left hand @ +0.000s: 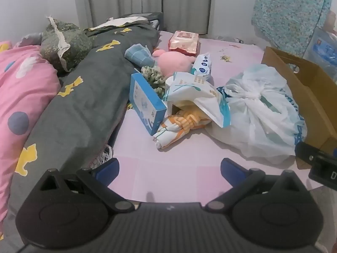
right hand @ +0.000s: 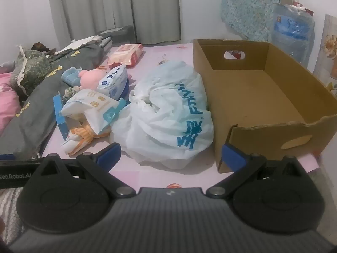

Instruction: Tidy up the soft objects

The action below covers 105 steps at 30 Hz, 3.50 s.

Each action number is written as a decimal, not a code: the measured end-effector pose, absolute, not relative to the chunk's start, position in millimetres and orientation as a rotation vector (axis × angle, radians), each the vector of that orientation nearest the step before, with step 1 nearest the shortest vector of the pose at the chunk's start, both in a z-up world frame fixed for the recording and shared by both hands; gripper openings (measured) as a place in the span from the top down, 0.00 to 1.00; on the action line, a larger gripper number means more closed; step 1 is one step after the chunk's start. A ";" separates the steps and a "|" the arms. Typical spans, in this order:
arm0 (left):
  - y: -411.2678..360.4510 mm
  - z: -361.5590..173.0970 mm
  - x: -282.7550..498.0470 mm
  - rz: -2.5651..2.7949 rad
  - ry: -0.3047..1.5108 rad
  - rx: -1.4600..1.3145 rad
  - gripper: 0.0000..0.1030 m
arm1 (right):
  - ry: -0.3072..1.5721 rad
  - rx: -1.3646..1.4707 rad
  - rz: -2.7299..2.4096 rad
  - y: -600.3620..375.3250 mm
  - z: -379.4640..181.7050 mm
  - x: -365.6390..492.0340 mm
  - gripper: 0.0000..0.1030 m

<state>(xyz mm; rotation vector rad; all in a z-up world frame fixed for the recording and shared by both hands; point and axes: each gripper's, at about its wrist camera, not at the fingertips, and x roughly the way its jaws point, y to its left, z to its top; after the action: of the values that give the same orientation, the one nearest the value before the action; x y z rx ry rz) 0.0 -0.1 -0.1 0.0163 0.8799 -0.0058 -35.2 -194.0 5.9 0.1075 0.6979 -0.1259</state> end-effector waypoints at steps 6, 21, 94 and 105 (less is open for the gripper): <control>-2.6 2.0 2.9 -0.009 0.890 0.014 0.00 | 0.695 0.124 -0.120 -194.6 5.9 -35.8 0.01; -7.1 -3.6 1.5 -0.014 0.884 0.026 0.00 | 0.707 0.118 -0.142 -201.3 2.9 -33.3 0.01; 7.4 3.8 19.5 0.003 0.869 0.050 0.00 | 0.664 0.107 -0.097 -200.8 12.4 -18.5 0.01; 39.1 2.6 40.5 -0.013 0.778 -0.051 0.01 | 0.545 0.104 0.179 -185.3 52.6 17.3 0.01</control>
<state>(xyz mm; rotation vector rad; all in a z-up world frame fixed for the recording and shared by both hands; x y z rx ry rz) 40.5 39.1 2.6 -0.0512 0.7777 -0.0134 17.3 -185.3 52.6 0.1041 0.5446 0.1787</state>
